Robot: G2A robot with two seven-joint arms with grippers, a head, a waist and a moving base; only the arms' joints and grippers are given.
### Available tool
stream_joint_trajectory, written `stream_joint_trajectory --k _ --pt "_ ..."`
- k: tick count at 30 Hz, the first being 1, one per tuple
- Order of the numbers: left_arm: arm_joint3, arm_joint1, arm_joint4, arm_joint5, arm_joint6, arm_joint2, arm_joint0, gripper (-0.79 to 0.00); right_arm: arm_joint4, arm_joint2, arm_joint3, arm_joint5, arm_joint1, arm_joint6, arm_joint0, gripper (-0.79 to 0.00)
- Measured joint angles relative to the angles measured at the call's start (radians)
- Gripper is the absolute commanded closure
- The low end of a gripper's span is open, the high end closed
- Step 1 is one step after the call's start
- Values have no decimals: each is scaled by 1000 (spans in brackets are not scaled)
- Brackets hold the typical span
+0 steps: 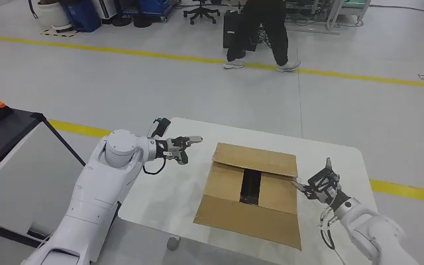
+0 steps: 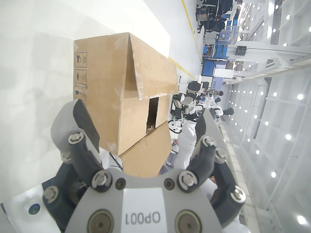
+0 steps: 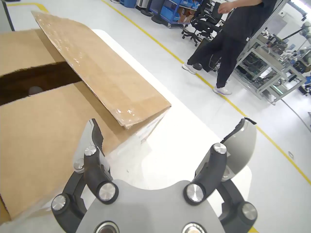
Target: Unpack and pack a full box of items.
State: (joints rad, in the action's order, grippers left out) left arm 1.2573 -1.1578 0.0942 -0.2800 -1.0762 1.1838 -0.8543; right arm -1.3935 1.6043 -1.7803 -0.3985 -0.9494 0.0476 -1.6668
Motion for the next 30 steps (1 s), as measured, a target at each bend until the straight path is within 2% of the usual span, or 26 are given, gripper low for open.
stream_joint_trajectory --k 12,21,25,30 --pt "0 0 0 0 0 0 0 -785 -43 -23 26 42 -9 -11 40 -785" --pt "0 0 0 0 0 0 0 -785 65 -50 45 90 -26 -21 103 -785" --pt "0 0 0 0 0 0 0 -785 143 -60 57 125 -34 37 138 -785" --pt "0 0 0 0 0 0 0 -785 280 -83 78 173 -46 169 207 -785"
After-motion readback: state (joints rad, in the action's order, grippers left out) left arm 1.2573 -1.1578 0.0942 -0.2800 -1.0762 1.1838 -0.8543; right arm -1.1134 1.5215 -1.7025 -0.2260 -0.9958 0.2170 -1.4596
